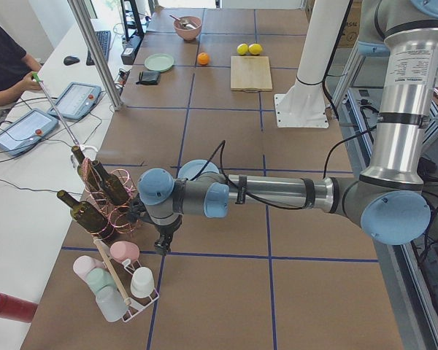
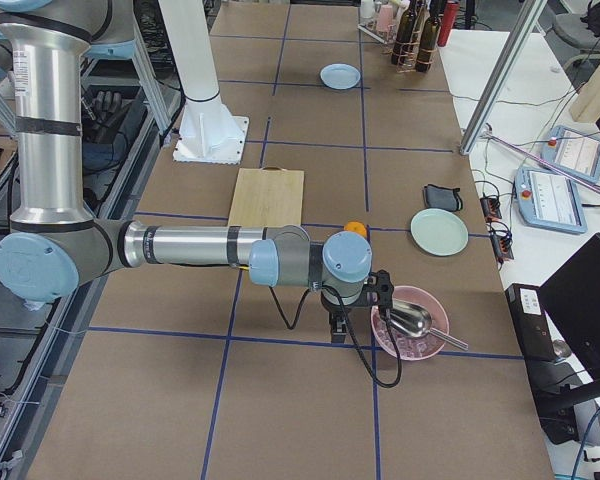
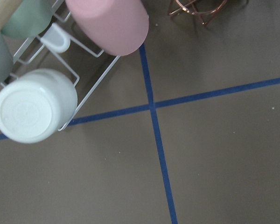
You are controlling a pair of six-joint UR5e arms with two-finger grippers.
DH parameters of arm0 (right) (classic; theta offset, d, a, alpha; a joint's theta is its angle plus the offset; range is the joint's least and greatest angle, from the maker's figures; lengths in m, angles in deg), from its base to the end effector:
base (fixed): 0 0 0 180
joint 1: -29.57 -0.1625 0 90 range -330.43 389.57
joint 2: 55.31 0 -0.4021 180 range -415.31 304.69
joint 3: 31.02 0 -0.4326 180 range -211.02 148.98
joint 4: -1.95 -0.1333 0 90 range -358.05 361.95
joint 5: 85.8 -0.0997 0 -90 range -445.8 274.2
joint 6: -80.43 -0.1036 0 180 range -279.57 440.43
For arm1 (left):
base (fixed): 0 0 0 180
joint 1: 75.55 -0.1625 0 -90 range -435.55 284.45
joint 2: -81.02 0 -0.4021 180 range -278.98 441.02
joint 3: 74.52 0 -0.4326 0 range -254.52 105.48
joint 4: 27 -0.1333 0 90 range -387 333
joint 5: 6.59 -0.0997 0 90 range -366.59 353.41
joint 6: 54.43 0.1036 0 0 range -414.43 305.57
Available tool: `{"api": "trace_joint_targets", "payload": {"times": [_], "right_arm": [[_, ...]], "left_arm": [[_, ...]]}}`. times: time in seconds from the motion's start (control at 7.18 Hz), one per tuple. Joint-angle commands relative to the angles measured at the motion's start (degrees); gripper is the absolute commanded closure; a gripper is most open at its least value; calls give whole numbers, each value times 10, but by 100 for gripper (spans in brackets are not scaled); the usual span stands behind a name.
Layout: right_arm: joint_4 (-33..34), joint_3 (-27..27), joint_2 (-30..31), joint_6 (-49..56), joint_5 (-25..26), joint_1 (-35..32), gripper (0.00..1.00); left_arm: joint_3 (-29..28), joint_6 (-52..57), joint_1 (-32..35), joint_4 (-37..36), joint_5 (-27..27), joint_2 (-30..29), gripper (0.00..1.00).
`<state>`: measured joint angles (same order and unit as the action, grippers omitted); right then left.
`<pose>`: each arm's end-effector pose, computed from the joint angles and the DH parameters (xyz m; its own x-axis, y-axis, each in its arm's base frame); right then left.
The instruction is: Pick orange to plate
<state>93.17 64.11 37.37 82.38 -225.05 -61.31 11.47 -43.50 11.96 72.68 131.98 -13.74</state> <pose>0.0627 -0.5136 0.6111 0.6531 -0.0402 0.7562 0.0069 0.9989 0.0472 -0.0305 -0.5783 0.6069 0.6352 0.3477 -0.6897 -0.1662 0.9336 0.3176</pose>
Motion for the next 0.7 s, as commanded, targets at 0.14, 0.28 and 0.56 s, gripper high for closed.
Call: {"api": "trace_joint_targets", "payload": {"times": [0.14,0.28,0.56], "right_arm": [[-3,42,-4,2,4,0,0],[-4,51,-11,2,4,0,0],[-3,52,-22,0,0,3,0]], "left_arm": [[-7,-51,-82,132,5,-4,0],[-7,-110,-128,137,5,-9,0],[-6,-226,-169,189,-2,-7,0]]}}
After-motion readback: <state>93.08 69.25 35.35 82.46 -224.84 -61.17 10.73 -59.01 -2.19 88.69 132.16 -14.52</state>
